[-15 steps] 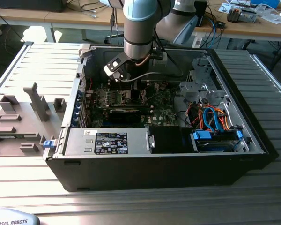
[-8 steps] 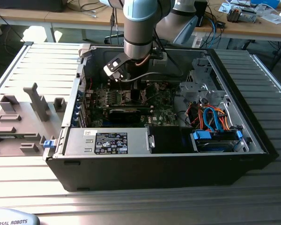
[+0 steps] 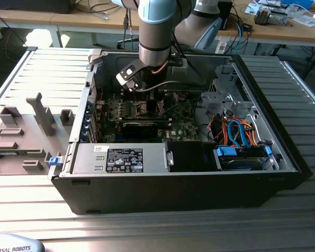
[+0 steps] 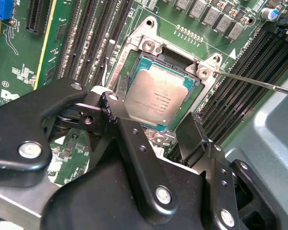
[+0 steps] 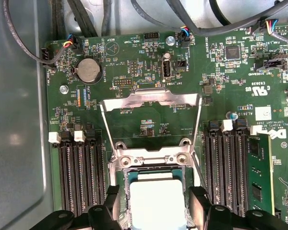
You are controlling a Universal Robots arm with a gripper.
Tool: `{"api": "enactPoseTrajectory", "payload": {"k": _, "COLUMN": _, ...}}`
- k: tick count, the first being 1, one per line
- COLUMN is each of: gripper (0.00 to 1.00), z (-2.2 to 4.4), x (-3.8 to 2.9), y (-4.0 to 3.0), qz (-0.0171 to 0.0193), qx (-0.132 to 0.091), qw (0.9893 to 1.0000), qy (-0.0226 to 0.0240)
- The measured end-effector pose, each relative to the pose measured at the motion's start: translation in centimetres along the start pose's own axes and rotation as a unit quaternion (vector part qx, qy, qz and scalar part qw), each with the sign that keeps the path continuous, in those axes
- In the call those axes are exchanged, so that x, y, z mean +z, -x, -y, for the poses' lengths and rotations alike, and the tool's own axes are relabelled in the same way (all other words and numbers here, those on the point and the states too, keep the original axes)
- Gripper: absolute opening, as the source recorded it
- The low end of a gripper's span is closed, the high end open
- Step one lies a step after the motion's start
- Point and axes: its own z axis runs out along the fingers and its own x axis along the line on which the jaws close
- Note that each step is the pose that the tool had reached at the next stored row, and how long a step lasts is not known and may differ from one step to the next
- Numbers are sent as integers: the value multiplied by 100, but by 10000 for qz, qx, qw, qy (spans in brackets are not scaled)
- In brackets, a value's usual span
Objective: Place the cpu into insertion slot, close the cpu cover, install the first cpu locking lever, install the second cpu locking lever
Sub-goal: 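Place the cpu into insertion slot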
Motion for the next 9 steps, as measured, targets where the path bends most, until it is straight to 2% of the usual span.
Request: {"api": "enactPoseTrajectory", "payload": {"k": 9, "gripper": 67, "z": 2, "x": 2, "y": -19, "qz": 1, "qx": 1, "qw": 10000, "qy": -1}}
